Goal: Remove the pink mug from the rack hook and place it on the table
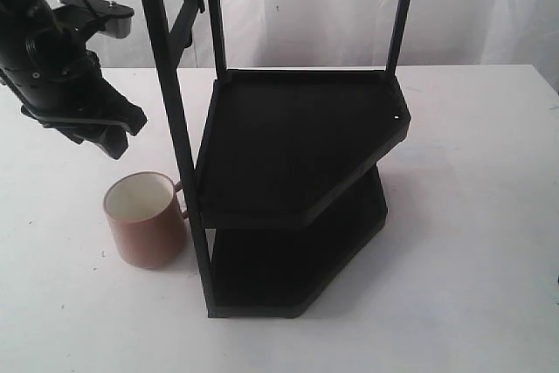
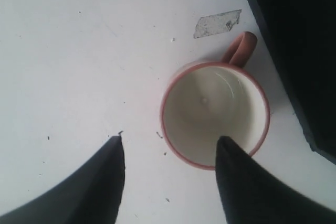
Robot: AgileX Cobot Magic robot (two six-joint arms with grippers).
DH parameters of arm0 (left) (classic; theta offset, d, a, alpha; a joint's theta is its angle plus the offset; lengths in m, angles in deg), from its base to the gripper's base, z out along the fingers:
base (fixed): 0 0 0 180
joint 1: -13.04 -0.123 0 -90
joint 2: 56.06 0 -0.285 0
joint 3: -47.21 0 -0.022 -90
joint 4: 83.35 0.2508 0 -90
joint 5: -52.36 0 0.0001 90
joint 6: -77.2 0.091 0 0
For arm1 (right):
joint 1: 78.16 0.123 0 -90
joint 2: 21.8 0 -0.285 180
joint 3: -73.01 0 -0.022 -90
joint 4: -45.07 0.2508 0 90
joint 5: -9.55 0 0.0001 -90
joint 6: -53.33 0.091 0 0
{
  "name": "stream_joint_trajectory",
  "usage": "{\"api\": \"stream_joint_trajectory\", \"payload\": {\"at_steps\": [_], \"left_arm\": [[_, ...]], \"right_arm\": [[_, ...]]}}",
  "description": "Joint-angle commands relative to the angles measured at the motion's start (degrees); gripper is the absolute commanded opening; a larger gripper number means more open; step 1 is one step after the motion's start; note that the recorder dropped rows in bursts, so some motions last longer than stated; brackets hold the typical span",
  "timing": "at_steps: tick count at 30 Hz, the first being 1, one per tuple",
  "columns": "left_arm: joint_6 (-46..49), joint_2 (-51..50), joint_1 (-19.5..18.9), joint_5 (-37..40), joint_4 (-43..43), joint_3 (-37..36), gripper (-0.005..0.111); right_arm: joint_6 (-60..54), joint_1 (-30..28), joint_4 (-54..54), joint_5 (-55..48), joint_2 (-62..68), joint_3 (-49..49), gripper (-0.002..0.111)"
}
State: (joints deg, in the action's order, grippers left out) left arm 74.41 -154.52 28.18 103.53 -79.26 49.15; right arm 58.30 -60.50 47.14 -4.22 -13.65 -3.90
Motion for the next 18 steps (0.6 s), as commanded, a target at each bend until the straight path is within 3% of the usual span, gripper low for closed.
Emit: {"api": "stream_joint_trajectory", "payload": {"at_steps": [1,8,13,18], "left_arm": [[-0.38,2.8,0.29,1.51,-1.31,0.26,0.049],[-0.38,7.69,0.29,1.38,-1.88,-0.46,0.02],[-1.73,13.05,0.29,-3.41,-2.11,-7.38,0.0],[-1.97,20.93,0.29,-13.43,-4.09,-17.31,0.0]], "right_arm": [[-0.2,-0.38,-0.43,0.02,-0.36,-0.3,0.0],[-0.2,-0.38,-0.43,0.02,-0.36,-0.3,0.0],[-0.2,-0.38,-0.43,0.02,-0.36,-0.3,0.0],[-0.2,-0.38,-0.43,0.02,-0.36,-0.3,0.0]]}}
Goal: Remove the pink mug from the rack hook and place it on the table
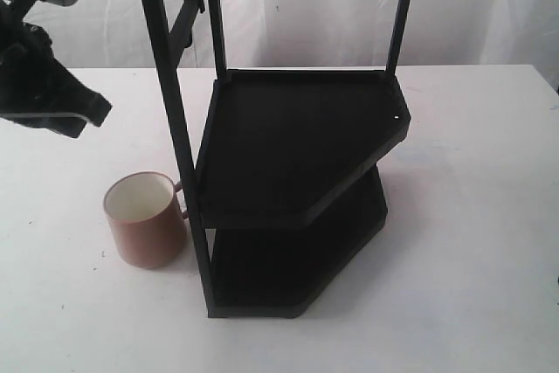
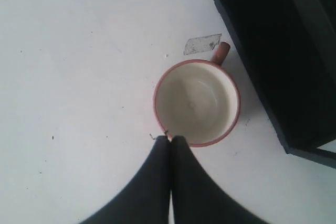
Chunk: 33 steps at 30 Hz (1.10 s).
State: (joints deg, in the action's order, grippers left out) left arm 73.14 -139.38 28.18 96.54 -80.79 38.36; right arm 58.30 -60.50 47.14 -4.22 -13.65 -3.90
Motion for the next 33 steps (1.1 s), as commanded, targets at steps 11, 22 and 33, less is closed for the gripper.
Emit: {"api": "stream_joint_trajectory", "payload": {"at_steps": [11,22,33], "left_arm": [[-0.45,23.22,0.29,-22.38,-10.13,-23.57,0.0],[-1.44,34.26,0.29,-17.32,-17.37,-32.94,0.0],[-0.3,34.26,0.29,-14.99,-16.87,-32.94,0.0]], "right_arm": [[-0.2,-0.38,-0.43,0.02,-0.36,-0.3,0.0],[-0.2,-0.38,-0.43,0.02,-0.36,-0.3,0.0],[-0.2,-0.38,-0.43,0.02,-0.36,-0.3,0.0]]}}
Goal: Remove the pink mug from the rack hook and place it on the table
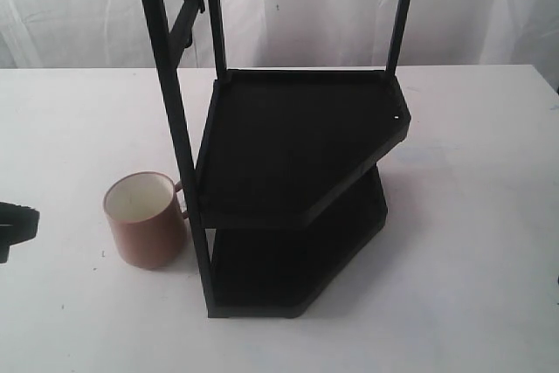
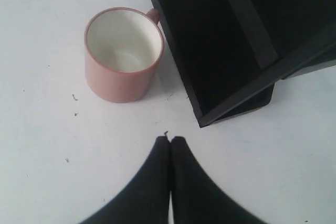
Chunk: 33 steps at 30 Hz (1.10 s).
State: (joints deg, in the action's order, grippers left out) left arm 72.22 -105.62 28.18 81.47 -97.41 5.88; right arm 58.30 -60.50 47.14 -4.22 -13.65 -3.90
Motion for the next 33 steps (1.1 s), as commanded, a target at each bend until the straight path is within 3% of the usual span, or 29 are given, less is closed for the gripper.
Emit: {"api": "stream_joint_trajectory", "payload": {"at_steps": [1,6,11,19,28,33], "left_arm": [[1.84,0.51,0.29,-1.18,0.66,-0.46,0.0],[9.33,0.51,0.43,-7.46,1.53,-0.46,0.0],[18.95,2.78,3.96,-10.29,1.9,-1.31,0.0],[17.57,11.57,3.94,-37.45,1.9,-18.58,0.0],[15.82,21.1,3.19,-38.14,4.34,-31.95,0.0],[15.16,27.08,3.19,-38.14,4.34,-35.89,0.0]], "right_arm": [[-0.2,-0.38,-0.43,0.02,-0.36,-0.3,0.0],[-0.2,-0.38,-0.43,0.02,-0.36,-0.3,0.0],[-0.2,-0.38,-0.43,0.02,-0.36,-0.3,0.0],[-0.2,-0.38,-0.43,0.02,-0.36,-0.3,0.0],[-0.2,-0.38,-0.43,0.02,-0.36,-0.3,0.0],[-0.2,-0.38,-0.43,0.02,-0.36,-0.3,0.0]]}}
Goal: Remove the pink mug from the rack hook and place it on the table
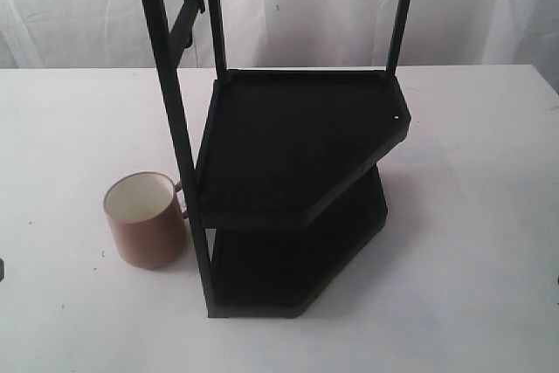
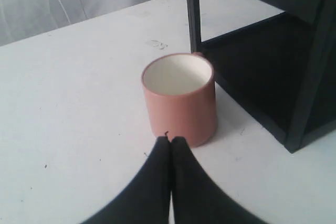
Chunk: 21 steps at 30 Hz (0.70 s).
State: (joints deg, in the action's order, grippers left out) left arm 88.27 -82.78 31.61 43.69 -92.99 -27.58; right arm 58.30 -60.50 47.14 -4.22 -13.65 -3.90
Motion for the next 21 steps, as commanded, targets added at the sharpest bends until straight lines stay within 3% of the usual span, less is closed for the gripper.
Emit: {"api": "stream_joint_trajectory", "payload": {"at_steps": [1,5,10,21], "left_arm": [[-1.03,5.48,-0.42,2.17,-0.08,-2.42,0.0],[-2.23,9.06,-2.3,9.5,0.28,-2.42,0.0],[-11.07,12.68,-5.12,15.81,4.04,-2.42,0.0],[-11.07,17.98,-5.44,17.33,4.29,-2.42,0.0]], "right_arm": [[-0.2,-0.38,-0.43,0.02,-0.36,-0.3,0.0],[-0.2,-0.38,-0.43,0.02,-0.36,-0.3,0.0],[-0.2,-0.38,-0.43,0.02,-0.36,-0.3,0.0],[-0.2,-0.38,-0.43,0.02,-0.36,-0.3,0.0]]}}
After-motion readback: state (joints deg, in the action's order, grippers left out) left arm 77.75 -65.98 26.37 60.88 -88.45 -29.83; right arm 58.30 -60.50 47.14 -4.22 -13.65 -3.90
